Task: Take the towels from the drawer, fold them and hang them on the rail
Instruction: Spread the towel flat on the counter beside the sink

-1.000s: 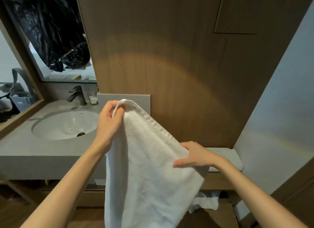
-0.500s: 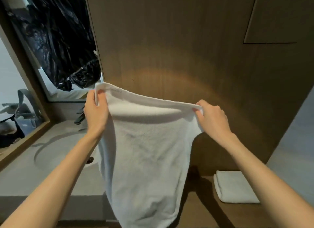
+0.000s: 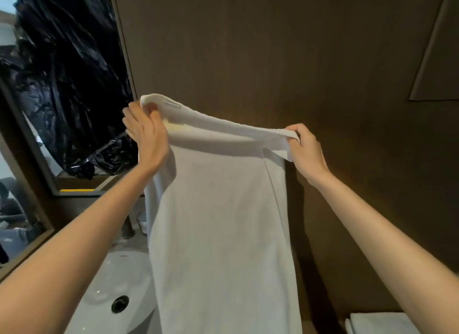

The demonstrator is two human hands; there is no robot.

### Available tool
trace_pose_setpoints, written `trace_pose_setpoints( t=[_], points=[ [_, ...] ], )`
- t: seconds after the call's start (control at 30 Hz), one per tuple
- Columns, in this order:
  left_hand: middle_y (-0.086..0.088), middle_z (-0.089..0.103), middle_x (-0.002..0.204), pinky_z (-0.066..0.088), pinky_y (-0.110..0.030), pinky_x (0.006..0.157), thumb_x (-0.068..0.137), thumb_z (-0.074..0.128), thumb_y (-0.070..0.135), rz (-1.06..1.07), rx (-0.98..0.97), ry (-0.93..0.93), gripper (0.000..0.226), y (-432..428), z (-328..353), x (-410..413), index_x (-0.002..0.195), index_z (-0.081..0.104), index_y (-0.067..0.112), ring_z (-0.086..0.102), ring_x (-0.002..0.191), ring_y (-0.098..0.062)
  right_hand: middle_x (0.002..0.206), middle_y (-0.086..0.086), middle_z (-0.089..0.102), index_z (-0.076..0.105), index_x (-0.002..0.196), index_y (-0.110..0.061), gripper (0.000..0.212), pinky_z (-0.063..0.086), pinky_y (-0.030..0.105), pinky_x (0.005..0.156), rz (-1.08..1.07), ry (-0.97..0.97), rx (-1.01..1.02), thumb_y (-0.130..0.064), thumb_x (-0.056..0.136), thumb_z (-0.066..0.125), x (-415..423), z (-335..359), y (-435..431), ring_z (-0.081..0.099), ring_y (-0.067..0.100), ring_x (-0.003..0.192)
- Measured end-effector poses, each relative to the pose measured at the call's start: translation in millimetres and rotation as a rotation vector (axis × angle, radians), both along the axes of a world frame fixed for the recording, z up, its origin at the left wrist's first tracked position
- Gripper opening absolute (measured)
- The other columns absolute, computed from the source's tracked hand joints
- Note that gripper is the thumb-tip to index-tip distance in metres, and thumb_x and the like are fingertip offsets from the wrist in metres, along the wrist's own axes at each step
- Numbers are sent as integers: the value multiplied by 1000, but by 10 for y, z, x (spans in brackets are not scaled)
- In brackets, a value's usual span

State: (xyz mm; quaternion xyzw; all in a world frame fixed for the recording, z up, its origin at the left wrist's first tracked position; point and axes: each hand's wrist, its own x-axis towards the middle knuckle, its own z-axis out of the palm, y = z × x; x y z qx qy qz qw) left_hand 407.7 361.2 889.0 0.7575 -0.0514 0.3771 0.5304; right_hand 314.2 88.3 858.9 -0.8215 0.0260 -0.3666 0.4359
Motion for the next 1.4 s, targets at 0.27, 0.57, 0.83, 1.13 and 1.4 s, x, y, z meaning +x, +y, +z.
trace_pose_setpoints(
  t=[0.27, 0.57, 0.83, 1.13, 1.4],
  points=[
    [-14, 40, 122, 29, -50, 105, 100, 29, 25, -90, 44, -7, 29, 127, -944, 191, 117, 40, 4, 35, 119, -31, 99, -8, 57, 57, 107, -19, 16, 47, 19, 70, 66, 258, -105, -22, 103, 43, 17, -764, -62, 56, 9, 90],
    [-6, 55, 86, 36, -34, 70, 94, 21, 27, -398, 174, 214, 37, 725, -2345, -345, 89, 54, 9, 46, 77, -17, 94, -13, 62, 49, 110, -29, 10, 49, 27, 61, 209, 611, -262, -25, 101, 45, -854, -1935, 343, 61, 6, 79],
    [21, 63, 88, 41, -17, 80, 98, 42, 30, -811, 784, 596, 28, 724, -2941, -957, 80, 62, 37, 58, 86, -7, 75, -14, 52, 37, 122, -33, 36, 33, 18, 52, 204, 934, -333, -21, 94, 56, -1522, -2917, 856, 48, 4, 63],
    [10, 15, 159, 9, -37, 120, 89, 54, 53, -975, 1161, 454, 65, -452, -3492, -1763, 145, 29, 31, 12, 147, -13, 110, -10, 54, 43, 109, -26, 23, 47, 19, 81, -96, 944, 303, -11, 94, 53, -2197, -3263, 848, 55, 6, 101],
    [4, 41, 143, 25, -39, 113, 91, 60, 39, -904, 1367, 268, 58, -873, -3877, -1774, 142, 33, 33, 41, 130, -16, 143, 8, 40, 30, 142, -11, 57, 35, 25, 97, -245, 1100, 604, -23, 95, 60, -2624, -3808, 778, 40, 23, 133]
  ],
)
